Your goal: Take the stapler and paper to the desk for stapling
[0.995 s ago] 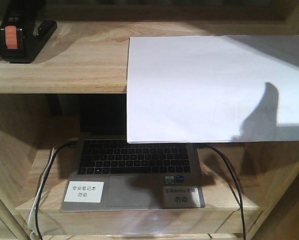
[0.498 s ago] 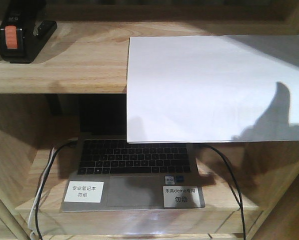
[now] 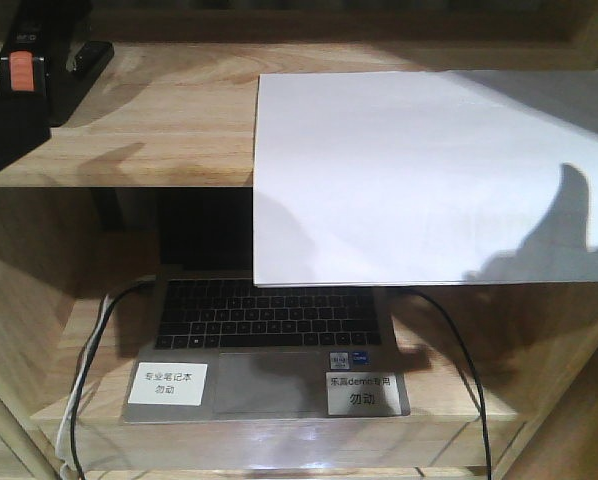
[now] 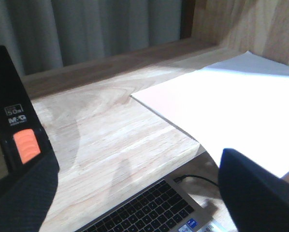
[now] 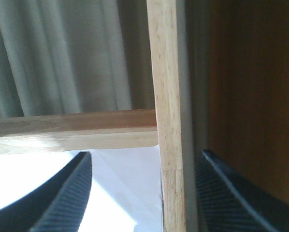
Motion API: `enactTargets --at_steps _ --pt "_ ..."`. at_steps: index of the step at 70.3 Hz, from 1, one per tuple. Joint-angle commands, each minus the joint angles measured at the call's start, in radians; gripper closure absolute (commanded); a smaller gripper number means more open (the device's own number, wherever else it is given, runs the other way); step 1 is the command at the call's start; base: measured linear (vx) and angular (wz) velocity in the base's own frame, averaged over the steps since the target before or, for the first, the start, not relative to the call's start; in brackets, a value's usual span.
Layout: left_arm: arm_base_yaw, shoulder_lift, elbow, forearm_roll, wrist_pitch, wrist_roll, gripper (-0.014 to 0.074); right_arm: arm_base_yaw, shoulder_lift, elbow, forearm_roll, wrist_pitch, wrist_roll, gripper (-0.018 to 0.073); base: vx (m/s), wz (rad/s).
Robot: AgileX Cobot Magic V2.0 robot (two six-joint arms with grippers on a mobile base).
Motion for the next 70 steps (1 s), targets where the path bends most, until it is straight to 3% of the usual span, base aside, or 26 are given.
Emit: enactTargets --at_steps 1,5,10,18,24,36,53,70 --pt "-0.007 0.0 -0.024 -0.003 -0.095 0.0 -0.0031 -0.001 0.012 -0.028 0.002 -0.071 -0.005 0.0123 0.0 0.0" --pt "-0.006 0.001 -0.025 0.013 -0.107 -0.007 -0.0031 -0.001 0.012 -0.028 0.002 -0.071 -0.005 0.0123 0.0 0.0" --pt "-0.005 0.012 -0.035 0.091 -0.114 -0.045 -0.0031 -0.001 0.012 -0.028 0.002 -0.071 -0.005 0.0123 0.0 0.0" --pt "-0.004 0.059 -0.103 0.258 -0.047 -0.212 -0.0031 -0.001 0.012 -0.028 0.002 -0.071 -0.005 0.0123 0.0 0.0" --pt "-0.005 0.114 -0.175 0.333 0.005 -0.317 -0.0031 -0.001 0.012 -0.028 0.002 -0.071 -0.005 0.0123 0.0 0.0" --pt "-0.005 0.23 -0.295 0.396 0.045 -0.361 -0.0031 -0.001 0.012 -0.028 0.002 -0.071 -0.005 0.0123 0.0 0.0" --pt "-0.005 0.379 -0.458 0.495 0.168 -0.512 -0.0029 -0.001 0.012 -0.028 0.002 -0.07 -0.005 0.0122 0.0 0.0" --pt "-0.005 0.53 -0.621 0.537 0.303 -0.551 -0.0024 -0.001 0.012 -0.028 0.002 -0.07 -0.005 0.0122 0.0 0.0"
